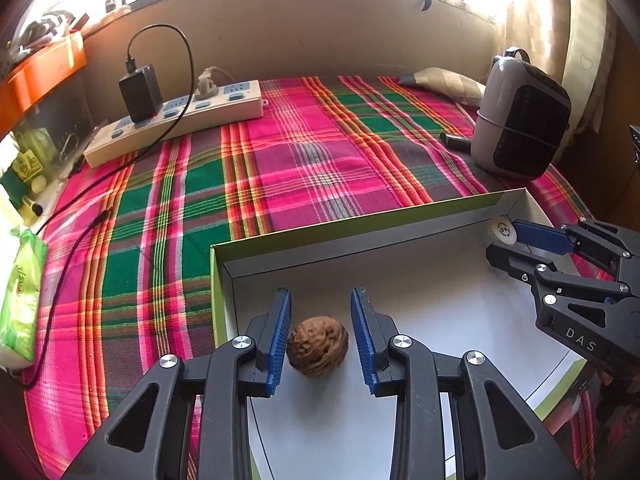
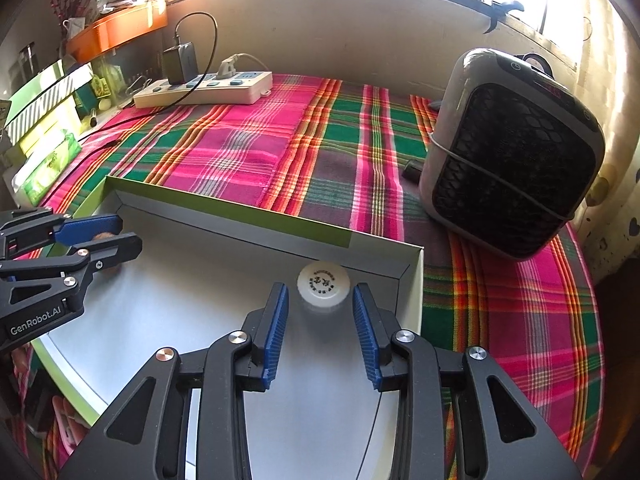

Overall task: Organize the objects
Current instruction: 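Open the left tool dropping the walnut while the right tool releases the cap in the tray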

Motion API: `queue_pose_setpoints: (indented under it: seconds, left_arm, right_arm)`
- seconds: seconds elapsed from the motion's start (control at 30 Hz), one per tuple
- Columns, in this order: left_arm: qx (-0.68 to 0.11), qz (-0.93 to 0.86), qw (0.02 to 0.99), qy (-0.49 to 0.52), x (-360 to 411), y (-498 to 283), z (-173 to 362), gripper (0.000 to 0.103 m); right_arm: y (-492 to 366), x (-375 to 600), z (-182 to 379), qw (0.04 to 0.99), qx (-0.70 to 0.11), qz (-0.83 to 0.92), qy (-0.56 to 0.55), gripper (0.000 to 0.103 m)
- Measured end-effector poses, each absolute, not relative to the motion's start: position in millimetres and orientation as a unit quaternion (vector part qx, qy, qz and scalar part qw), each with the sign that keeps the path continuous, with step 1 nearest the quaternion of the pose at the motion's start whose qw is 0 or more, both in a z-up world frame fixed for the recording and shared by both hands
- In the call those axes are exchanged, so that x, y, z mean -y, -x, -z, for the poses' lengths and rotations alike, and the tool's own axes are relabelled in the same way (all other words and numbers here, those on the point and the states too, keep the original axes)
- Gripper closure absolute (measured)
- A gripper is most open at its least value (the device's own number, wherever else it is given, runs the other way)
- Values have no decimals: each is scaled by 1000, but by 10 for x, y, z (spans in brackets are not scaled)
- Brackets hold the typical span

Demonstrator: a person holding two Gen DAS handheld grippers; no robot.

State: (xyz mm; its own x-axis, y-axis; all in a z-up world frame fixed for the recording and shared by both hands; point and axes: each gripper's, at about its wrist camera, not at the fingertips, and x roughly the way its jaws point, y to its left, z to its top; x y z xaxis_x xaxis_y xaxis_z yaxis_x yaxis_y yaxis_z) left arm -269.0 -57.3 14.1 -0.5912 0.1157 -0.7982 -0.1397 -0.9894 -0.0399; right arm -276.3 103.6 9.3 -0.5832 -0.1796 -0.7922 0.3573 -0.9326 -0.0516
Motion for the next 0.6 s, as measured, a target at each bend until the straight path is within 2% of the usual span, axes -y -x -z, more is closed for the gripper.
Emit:
queue_pose_setpoints:
  seconds: [0.2, 0.3, 0.6]
  left_arm:
    - [-13, -892, 72, 447, 557, 2679, -149, 70]
    - [-9, -894, 72, 443, 569, 2655, -176, 69]
    - [3, -901, 68, 428, 649, 2510, -303, 68]
  right_arm:
    - [2741, -1036, -107, 150, -99, 885, -429, 60]
    - [2728, -1045, -120, 149, -99, 886, -428, 53]
    - [2620, -1103, -197, 151, -83, 891, -419, 53]
